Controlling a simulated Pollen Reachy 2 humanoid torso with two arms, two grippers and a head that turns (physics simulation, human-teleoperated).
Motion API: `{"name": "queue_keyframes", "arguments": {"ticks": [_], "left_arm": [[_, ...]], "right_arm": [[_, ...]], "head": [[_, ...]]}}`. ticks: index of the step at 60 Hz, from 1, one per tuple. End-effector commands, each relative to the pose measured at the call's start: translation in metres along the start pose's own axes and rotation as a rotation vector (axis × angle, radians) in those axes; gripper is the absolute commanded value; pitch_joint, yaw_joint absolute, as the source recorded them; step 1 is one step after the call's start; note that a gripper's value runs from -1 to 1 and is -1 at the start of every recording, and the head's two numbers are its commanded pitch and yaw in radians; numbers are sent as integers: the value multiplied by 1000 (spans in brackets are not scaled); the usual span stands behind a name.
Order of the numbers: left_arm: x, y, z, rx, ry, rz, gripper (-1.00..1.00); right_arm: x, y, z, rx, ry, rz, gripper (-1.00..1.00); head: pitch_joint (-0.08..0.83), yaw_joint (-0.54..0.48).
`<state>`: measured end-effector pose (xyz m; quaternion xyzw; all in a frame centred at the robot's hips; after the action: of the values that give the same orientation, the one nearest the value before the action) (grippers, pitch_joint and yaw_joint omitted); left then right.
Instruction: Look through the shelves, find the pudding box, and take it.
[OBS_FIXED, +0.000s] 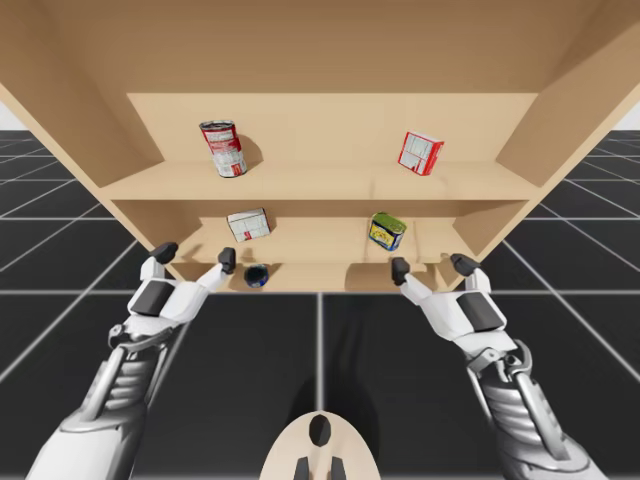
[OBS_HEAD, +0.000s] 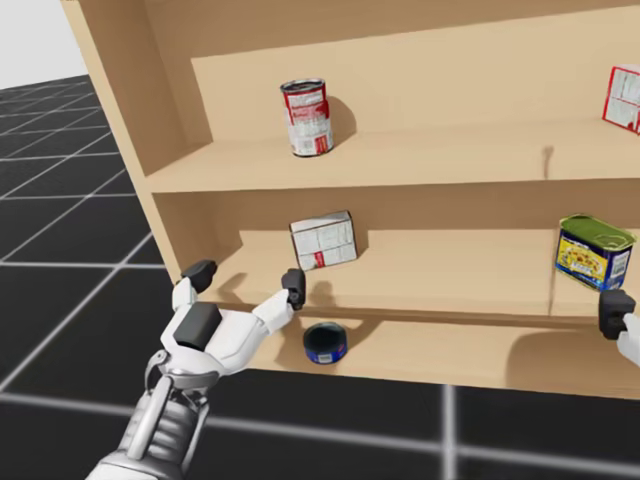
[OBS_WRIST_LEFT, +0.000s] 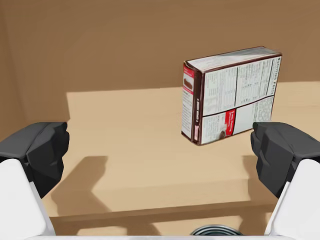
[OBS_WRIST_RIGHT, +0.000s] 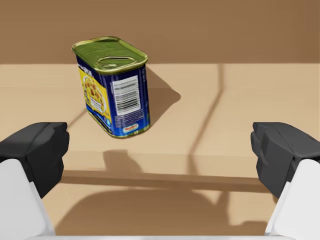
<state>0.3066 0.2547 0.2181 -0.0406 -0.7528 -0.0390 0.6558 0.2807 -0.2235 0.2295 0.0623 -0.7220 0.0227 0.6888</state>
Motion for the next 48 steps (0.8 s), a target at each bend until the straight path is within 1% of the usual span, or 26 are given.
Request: {"name": "queue_keyframes", "arguments": {"ticks": [1, 7, 8, 12, 15, 16, 19, 22, 26, 30, 32, 38, 40, 42, 44, 48], "left_arm": [[6, -8, 5, -34, -15, 12, -1000], [11, -15, 9, -78, -7, 20, -1000], [16, -19, 11, -112, 6, 25, -1000], [24, -21, 10, -163, 31, 52, -1000], [28, -21, 8, -183, 43, 61, -1000], [30, -20, 5, -200, 54, 74, -1000], [32, -18, 1, -213, 66, 67, -1000], [34, -15, -6, -228, 80, 67, -1000], [36, -13, -16, -252, 100, 78, -1000], [35, -10, -28, -262, 113, 72, -1000], [35, -7, -35, -272, 122, 84, -1000], [33, -1, -55, -281, 139, 87, -1000], [32, -1, -58, -288, 147, 87, -1000], [30, 0, -65, -285, 160, 77, -1000], [28, -1, -72, -298, 176, 87, -1000], [23, -3, -81, -300, 194, 91, -1000]], "right_arm": [[-3, 4, -1, -1, 7, -10, -1000], [-4, 4, -1, -5, 9, -11, -1000], [-4, 5, -1, -7, 10, -11, -1000], [-4, 5, -1, -9, 12, -10, -1000], [-4, 5, -1, -10, 13, -10, -1000], [-4, 4, -1, -11, 12, -10, -1000], [-4, 4, -1, -10, 12, -10, -1000], [-4, 4, -1, -11, 12, -8, -1000], [-4, 3, -1, -12, 12, -8, -1000], [-4, 3, -1, -13, 11, -6, -1000], [-4, 3, -1, -13, 11, -5, -1000], [-4, 3, -1, -13, 12, -4, -1000], [-4, 3, -1, -13, 12, -3, -1000], [-4, 2, -2, -13, 12, -3, -1000], [-5, 2, -2, -13, 13, -2, -1000], [-5, 2, -2, -14, 13, 0, -1000]], "head": [[409, 275], [406, 269], [405, 268], [405, 271], [405, 273], [406, 276], [406, 277], [406, 279], [403, 281], [402, 283], [402, 285], [403, 286], [404, 287], [405, 287], [406, 287], [409, 288]]}}
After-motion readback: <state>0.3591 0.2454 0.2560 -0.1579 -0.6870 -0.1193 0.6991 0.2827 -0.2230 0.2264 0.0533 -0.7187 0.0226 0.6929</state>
